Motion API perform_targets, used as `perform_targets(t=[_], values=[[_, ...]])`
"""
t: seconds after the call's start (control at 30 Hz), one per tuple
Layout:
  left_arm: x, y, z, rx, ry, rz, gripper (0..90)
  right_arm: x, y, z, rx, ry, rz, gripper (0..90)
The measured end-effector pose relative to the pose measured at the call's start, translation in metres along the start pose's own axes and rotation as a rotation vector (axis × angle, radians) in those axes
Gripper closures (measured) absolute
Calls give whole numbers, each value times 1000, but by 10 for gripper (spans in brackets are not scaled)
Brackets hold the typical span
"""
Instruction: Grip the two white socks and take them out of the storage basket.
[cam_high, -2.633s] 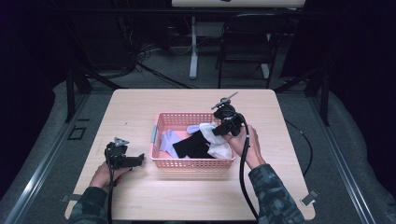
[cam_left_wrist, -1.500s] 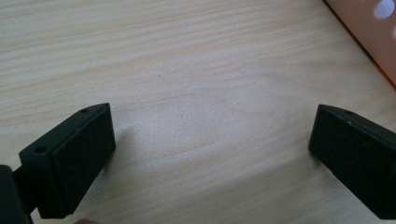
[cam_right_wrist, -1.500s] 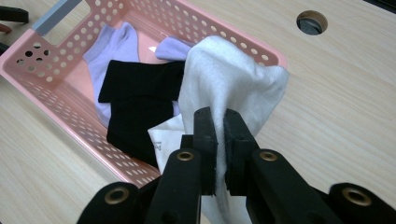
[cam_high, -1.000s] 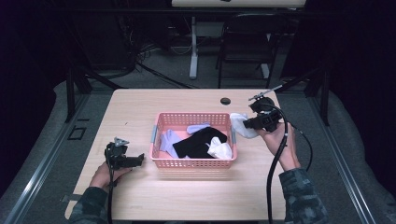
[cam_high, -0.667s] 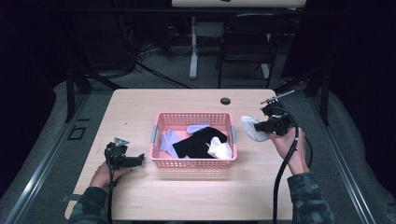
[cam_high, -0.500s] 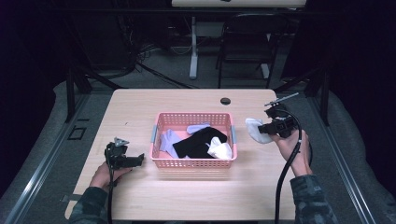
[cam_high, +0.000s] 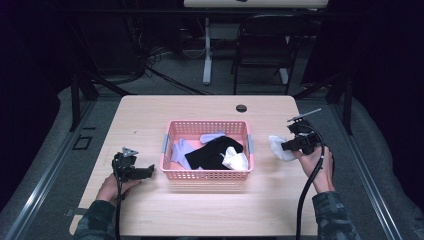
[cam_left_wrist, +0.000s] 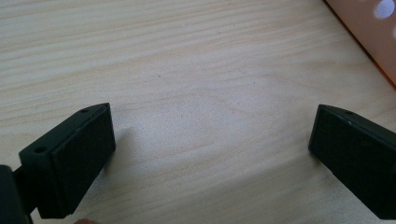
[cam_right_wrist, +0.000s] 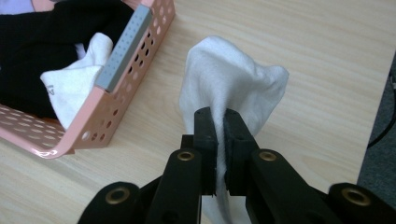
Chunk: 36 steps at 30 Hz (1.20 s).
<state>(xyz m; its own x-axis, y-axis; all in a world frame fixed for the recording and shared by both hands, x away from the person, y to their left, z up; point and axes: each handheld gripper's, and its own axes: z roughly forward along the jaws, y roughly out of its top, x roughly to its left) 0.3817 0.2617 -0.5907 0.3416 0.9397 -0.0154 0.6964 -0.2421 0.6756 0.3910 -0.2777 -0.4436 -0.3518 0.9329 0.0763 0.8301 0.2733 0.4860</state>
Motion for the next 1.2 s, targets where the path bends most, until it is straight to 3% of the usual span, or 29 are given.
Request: perform_targets(t=[0.17, 0.27, 0.53, 0.63, 0.8, 1.0, 1.03, 1.07, 1.2], values=[[0, 0, 0, 0, 0, 0, 2, -2, -7, 13, 22, -5, 12, 858], [0, 0, 0, 0, 0, -1, 2, -3, -13, 26, 73, -27, 2, 857], [0, 0, 0, 0, 0, -1, 1, -2, -23, 52, 126, -11, 4, 843], [0, 0, 0, 0, 0, 0, 2, -1, -24, 54, 136, -3, 4, 785], [0, 0, 0, 0, 0, 0, 2, 2, -23, 46, 123, 1, 2, 634], [0, 0, 0, 0, 1, -1, 1, 11, -17, 23, 72, 21, -38, 417], [0, 0, 0, 0, 1, -1, 2, 11, -17, 23, 72, 21, -38, 417], [0, 0, 0, 0, 1, -1, 2, 17, -14, 13, 46, 35, -61, 333], [0, 0, 0, 0, 1, -1, 2, 24, -10, 3, 31, 34, -88, 241]])
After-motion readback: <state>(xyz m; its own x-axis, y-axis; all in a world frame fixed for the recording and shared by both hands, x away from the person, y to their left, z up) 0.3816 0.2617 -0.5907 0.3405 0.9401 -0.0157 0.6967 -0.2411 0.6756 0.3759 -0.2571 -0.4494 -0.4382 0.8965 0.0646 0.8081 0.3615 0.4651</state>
